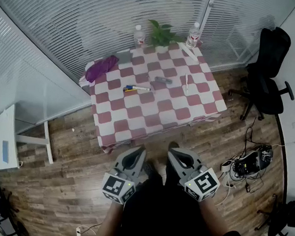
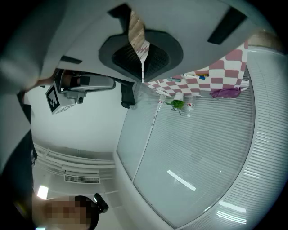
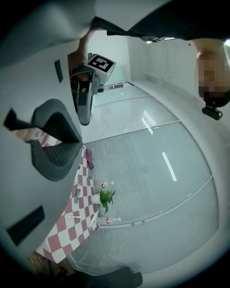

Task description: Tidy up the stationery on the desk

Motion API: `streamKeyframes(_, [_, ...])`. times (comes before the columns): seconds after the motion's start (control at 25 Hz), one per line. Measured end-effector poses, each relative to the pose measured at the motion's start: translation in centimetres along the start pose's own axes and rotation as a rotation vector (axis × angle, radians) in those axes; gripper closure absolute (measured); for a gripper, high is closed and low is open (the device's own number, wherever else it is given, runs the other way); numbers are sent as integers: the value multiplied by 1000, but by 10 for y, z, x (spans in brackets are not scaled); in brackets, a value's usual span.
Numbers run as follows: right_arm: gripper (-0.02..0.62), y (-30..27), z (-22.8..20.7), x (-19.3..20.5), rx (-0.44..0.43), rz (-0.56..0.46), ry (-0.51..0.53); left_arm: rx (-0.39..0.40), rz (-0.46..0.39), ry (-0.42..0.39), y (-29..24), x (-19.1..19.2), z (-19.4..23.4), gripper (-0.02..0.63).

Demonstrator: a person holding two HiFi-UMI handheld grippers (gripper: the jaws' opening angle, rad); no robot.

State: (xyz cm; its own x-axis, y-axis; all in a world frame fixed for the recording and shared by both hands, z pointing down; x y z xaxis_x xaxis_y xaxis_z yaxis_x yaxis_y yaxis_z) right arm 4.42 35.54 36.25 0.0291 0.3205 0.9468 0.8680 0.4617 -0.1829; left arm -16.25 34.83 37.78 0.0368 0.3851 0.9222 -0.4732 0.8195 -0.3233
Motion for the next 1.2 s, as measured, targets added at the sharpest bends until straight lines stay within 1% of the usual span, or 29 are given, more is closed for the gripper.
streamKeyframes(0.36, [575, -4, -1, -2, -1, 3, 6, 3, -8, 0, -2, -3, 4, 565])
streamKeyframes(0.48, [575, -5, -3, -3, 16, -2, 3, 4, -9, 3, -3, -4, 5, 565])
streamKeyframes(0.64, [574, -6, -6, -2, 44, -46, -22, 6, -9, 1, -4, -4, 6, 565])
streamKeyframes(0.8, [574, -7, -8, -2, 64, -63, -49, 9, -4, 5, -4, -5, 9, 565])
streamKeyframes(0.92, [574, -7, -12, 1, 85, -63, -72, 15, 5, 5, -6, -2, 10, 565])
streamKeyframes(1.08, [574, -8, -23, 5, 92, -40, -87, 17, 19, 15, -14, 2, 8, 565])
streamKeyframes(1.2, [574, -14, -37, 4, 91, -41, -101, 0, 24, 24, -22, 2, 10, 565])
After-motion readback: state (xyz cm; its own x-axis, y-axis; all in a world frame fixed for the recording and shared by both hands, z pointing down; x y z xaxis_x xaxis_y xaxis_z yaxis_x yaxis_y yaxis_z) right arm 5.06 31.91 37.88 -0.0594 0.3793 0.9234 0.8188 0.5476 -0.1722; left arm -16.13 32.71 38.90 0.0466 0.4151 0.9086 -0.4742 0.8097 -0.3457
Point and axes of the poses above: the fingertips, and each gripper's own axes: y backward along the fingers, z to its left, x out of its underside, the point moved 9 cm from there along y, backward along the fingers, and after that the axes turned 15 degrees about -x, right-handed, at the moved point
